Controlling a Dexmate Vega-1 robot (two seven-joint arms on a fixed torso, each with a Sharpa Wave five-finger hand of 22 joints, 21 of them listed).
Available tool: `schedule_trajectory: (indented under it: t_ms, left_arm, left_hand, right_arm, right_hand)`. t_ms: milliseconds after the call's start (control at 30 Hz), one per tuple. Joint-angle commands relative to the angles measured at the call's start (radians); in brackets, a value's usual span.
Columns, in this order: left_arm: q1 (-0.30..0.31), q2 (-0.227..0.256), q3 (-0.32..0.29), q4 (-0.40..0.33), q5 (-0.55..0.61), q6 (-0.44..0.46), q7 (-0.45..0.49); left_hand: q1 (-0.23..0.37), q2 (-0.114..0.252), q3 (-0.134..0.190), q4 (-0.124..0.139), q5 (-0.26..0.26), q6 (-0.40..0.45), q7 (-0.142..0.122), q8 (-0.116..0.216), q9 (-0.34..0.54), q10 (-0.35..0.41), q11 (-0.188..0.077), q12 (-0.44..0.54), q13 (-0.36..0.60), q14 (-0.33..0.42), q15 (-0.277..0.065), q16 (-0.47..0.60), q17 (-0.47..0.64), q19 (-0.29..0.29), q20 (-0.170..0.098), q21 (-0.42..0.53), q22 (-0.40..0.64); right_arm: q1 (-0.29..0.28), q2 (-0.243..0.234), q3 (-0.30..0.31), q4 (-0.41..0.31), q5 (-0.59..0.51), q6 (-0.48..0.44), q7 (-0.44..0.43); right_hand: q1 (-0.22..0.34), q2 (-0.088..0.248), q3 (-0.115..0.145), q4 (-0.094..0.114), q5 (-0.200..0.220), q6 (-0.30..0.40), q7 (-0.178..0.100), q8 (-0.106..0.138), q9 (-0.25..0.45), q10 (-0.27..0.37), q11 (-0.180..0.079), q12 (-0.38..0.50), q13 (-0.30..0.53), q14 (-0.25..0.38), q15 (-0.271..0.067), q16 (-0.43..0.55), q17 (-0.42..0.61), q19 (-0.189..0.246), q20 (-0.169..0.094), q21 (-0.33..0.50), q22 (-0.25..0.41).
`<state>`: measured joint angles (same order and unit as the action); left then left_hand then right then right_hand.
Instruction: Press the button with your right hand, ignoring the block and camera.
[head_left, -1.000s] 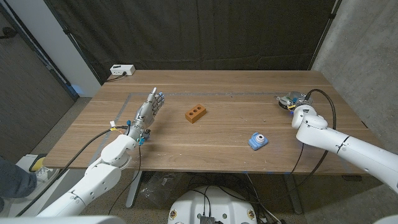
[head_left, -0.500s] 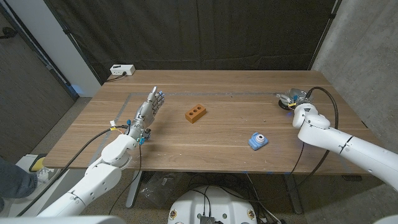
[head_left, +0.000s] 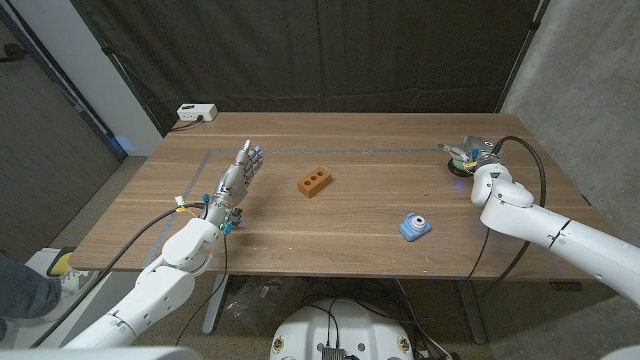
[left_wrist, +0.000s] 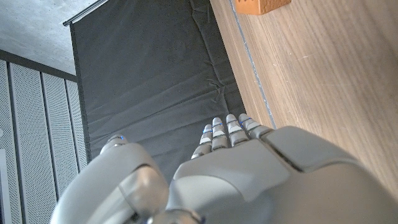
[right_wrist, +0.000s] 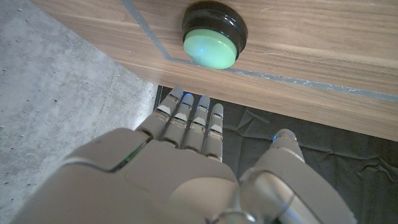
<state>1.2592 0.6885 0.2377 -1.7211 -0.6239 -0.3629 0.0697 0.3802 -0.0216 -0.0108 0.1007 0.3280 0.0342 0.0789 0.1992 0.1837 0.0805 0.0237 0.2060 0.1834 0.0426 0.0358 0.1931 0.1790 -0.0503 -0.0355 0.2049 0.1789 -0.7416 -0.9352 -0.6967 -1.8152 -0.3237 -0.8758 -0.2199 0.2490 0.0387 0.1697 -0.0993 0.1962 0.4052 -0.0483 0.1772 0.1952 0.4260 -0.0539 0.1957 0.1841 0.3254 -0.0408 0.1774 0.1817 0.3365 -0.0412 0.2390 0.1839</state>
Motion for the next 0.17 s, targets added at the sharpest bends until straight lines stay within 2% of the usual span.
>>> schedule_trajectory:
  t_ms: [33,167]
  left_arm:
    - [0.004,-0.002,-0.003,-0.001,0.000,-0.007,-0.004]
    - [-0.001,-0.002,-0.003,0.002,0.000,-0.008,-0.007]
  left_hand:
    - [0.000,0.006,-0.006,0.003,-0.005,0.002,0.004,-0.002,0.001,0.010,0.000,-0.003,0.006,0.009,-0.002,-0.003,0.003,0.001,-0.004,-0.003,0.003]
    - [0.001,0.006,-0.007,0.003,-0.005,0.002,0.004,-0.002,0.001,0.011,-0.001,-0.003,0.006,0.009,-0.004,-0.003,0.003,0.001,-0.004,-0.003,0.003]
  right_arm:
    - [-0.020,-0.001,0.019,-0.021,-0.005,-0.008,-0.014]
    - [-0.019,-0.001,0.016,-0.022,-0.010,-0.014,-0.013]
  right_hand:
    - [0.001,0.006,0.001,-0.005,-0.002,-0.005,0.000,0.006,0.000,-0.005,0.003,0.001,0.001,-0.004,-0.008,0.000,0.001,-0.001,-0.016,-0.005,0.003]
    - [0.001,0.006,0.001,-0.005,-0.002,-0.004,0.000,0.008,0.000,-0.003,0.005,0.003,0.001,-0.006,-0.011,0.001,0.001,-0.002,-0.016,-0.006,0.003]
